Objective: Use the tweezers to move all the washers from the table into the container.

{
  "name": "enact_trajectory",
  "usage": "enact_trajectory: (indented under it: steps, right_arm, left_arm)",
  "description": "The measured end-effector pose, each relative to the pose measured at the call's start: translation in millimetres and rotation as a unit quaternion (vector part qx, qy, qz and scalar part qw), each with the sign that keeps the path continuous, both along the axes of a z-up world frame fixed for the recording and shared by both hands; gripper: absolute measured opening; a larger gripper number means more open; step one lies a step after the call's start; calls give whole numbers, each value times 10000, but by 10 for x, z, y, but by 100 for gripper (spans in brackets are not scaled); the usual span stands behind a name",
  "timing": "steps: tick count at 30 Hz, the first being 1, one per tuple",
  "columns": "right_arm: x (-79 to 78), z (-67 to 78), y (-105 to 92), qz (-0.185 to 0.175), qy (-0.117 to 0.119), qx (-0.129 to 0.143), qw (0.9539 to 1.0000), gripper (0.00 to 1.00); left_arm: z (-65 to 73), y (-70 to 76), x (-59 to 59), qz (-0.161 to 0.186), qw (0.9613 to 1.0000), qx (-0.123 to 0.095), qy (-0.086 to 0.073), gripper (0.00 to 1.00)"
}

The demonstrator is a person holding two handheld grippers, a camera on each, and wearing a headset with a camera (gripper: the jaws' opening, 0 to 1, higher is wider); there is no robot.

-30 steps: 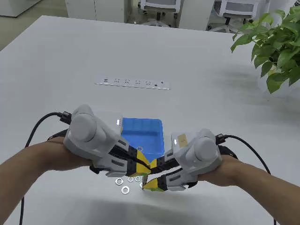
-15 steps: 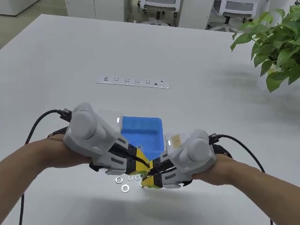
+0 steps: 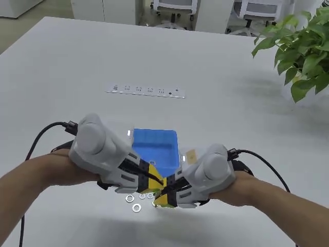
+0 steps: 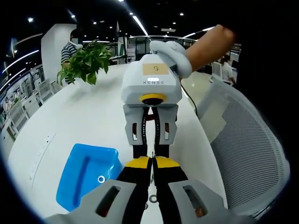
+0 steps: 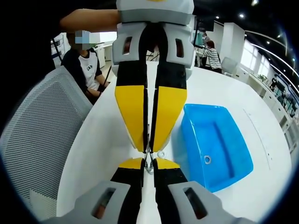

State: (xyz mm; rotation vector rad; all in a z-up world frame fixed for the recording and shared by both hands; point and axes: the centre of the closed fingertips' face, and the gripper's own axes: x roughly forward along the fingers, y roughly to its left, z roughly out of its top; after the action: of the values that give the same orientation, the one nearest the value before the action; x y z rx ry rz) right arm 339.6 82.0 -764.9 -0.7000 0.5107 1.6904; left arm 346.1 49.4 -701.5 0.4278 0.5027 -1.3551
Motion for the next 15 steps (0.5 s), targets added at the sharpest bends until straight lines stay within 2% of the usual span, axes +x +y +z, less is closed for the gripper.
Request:
enact_trajectory:
  steps: [9,15]
  right_arm:
    - [-2,17,1,15,-39,-21,10000,8]
    - [6,53,13,35,-85,-10,10000,9]
  left_arm:
    - [12,-4,2,80,9999,-55,45,6]
    - [50,13,0,197,9995,-234,110,15]
